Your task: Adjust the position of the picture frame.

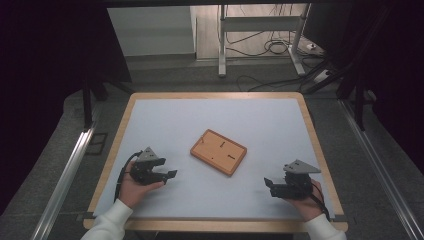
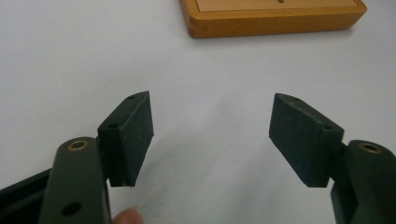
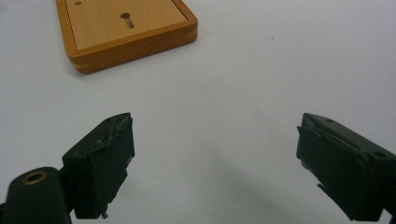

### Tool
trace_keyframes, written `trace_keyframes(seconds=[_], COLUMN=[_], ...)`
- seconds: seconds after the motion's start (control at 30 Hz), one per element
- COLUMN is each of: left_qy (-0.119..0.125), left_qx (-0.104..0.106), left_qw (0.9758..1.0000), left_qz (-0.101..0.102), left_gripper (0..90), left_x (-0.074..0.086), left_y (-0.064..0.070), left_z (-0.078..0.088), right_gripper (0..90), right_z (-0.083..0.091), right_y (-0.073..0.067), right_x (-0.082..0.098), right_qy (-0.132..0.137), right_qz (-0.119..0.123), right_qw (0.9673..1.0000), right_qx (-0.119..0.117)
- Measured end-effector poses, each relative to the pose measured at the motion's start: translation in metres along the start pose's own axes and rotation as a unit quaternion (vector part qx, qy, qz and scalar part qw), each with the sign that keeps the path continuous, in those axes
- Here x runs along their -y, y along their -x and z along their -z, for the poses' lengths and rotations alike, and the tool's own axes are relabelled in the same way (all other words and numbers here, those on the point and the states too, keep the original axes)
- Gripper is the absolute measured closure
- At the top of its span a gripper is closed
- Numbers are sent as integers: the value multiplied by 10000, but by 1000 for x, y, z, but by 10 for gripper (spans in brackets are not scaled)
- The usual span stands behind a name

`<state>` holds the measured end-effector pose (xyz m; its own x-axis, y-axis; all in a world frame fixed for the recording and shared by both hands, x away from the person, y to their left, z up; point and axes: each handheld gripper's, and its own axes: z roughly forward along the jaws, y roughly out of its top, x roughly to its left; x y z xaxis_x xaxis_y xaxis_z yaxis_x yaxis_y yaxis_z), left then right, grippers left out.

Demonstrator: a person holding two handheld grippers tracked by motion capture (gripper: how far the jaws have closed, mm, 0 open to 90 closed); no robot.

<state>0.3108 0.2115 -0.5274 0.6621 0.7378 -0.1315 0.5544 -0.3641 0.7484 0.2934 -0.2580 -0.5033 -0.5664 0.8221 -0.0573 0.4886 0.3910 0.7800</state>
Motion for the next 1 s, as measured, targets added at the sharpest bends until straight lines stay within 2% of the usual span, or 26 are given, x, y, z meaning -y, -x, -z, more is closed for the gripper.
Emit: trace_keyframes(seconds=[0.17, 0.27, 0.43, 0.6, 0.63, 0.73, 0.87, 0.9, 0.93, 1.0], left_qy=[14, 23, 33, 62, 62, 89, 101, 61, 7, -12], left_qx=[-53, -74, -98, 70, 70, 70, 90, 57, -61, -145], left_qw=[10000, 10000, 9999, 9997, 9997, 9998, 9998, 9999, 10000, 9999], left_qz=[59, 48, -9, 240, 240, 192, 171, 125, 22, -29], left_gripper=[291, 285, 267, 237, 229, 219, 185, 185, 191, 201], left_x=[0, 0, 0, -2, -2, -4, -4, -3, -3, -2], left_y=[-1, -1, 1, 0, 0, 2, 1, 1, 1, 2], left_z=[1, 1, 3, 1, 1, 1, 2, 1, 1, 1], right_gripper=[125, 125, 122, 121, 121, 121, 121, 121, 121, 121], right_z=[-5, -4, -2, 0, 0, 2, 7, 7, 8, 8], right_y=[-1, -1, -1, -4, -4, -3, 2, 3, 4, 6], right_x=[3, 4, 5, 6, 6, 7, 10, 11, 11, 12], right_qy=[-152, -156, -206, -230, -237, -232, -193, -180, -173, -153], right_qz=[141, 174, 145, 194, 234, 255, 146, 141, 121, 79], right_qw=[9998, 9997, 9996, 9995, 9994, 9994, 9997, 9997, 9998, 9998], right_qx=[-48, -90, -119, -61, -38, 17, 48, 51, 56, 41])
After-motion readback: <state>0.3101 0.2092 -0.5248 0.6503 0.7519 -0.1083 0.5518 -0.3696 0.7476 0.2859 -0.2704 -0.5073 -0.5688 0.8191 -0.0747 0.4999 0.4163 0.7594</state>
